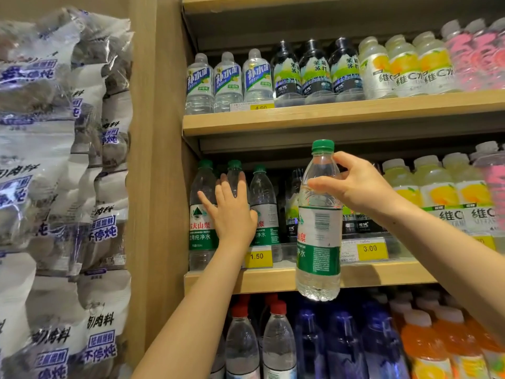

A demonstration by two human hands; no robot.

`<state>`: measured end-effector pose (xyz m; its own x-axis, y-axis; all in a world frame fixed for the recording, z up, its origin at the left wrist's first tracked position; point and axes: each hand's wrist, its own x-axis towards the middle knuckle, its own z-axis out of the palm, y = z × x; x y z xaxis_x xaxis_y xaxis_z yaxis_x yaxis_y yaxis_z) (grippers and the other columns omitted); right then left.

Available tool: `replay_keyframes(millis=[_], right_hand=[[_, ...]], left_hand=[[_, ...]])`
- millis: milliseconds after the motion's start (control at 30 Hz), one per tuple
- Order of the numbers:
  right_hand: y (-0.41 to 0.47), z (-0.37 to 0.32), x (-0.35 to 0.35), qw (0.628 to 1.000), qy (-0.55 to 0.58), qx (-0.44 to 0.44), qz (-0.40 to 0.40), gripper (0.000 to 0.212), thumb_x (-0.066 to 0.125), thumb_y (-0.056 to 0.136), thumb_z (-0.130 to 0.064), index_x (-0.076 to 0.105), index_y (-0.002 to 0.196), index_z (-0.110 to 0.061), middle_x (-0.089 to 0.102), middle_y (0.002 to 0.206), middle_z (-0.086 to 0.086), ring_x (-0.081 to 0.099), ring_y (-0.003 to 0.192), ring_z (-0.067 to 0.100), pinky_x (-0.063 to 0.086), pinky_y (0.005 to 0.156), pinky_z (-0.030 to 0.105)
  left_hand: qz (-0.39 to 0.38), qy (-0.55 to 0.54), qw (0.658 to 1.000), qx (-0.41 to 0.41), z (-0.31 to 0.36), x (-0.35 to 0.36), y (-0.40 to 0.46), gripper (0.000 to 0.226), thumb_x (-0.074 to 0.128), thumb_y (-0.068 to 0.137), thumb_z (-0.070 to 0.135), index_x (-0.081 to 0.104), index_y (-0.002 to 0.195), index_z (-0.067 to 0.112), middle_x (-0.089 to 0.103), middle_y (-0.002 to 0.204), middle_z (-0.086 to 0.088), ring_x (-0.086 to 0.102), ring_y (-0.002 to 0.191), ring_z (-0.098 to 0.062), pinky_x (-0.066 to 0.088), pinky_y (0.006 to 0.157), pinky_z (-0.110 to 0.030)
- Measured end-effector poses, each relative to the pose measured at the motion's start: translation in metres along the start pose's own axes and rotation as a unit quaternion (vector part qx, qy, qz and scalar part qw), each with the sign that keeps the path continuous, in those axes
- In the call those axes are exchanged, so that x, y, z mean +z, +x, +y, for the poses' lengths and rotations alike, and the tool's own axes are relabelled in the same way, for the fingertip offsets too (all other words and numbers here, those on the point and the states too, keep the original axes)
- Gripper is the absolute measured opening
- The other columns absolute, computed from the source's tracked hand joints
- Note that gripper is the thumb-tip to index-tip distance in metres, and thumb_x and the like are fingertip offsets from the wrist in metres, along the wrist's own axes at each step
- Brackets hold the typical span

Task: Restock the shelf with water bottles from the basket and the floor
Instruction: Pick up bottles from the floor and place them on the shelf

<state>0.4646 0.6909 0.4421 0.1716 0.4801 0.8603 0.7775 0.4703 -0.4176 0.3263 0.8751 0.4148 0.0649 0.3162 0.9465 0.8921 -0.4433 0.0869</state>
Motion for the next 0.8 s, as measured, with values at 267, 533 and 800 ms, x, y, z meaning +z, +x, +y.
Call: replay_keyframes(millis=[267,533,800], right_hand=[[0.019,-0.010,-0.001,0.996,0.023,-0.032,0.079,0.033,0.072,0.070,-0.039,0.062,0.099,-0.029,0.070,0.095,-0.005,0.067,0.086,0.013,0.055,0.075,0.035],[0.064,-0.038,0.036,0.985,-0.018,-0.105,0.138,0.053,0.071,0.068,-0.046,0.057,0.114,-0.023,0.069,0.097,-0.003,0.067,0.082,0.012,0.055,0.082,0.045],[0.074,-0.011,0.076,0.986,-0.098,-0.064,0.116,0.052,0.068,0.069,-0.055,0.057,0.111,-0.026,0.067,0.105,-0.003,0.063,0.093,0.018,0.050,0.076,0.033]], left_hand=[[0.070,-0.162,0.981,-0.075,-0.035,-0.008,-0.037,0.076,0.042,0.089,0.056,0.012,0.150,0.023,0.009,0.158,-0.009,0.007,0.144,-0.025,0.013,0.115,-0.049],[-0.015,-0.188,0.978,-0.092,-0.058,-0.005,-0.083,0.065,0.034,0.092,0.047,0.009,0.149,0.026,0.004,0.158,0.006,0.007,0.144,-0.013,0.035,0.105,-0.039],[-0.040,-0.157,0.984,-0.079,-0.060,-0.004,-0.098,0.064,0.038,0.092,0.047,0.015,0.149,0.029,0.001,0.159,0.005,0.006,0.144,-0.013,0.032,0.106,-0.036]])
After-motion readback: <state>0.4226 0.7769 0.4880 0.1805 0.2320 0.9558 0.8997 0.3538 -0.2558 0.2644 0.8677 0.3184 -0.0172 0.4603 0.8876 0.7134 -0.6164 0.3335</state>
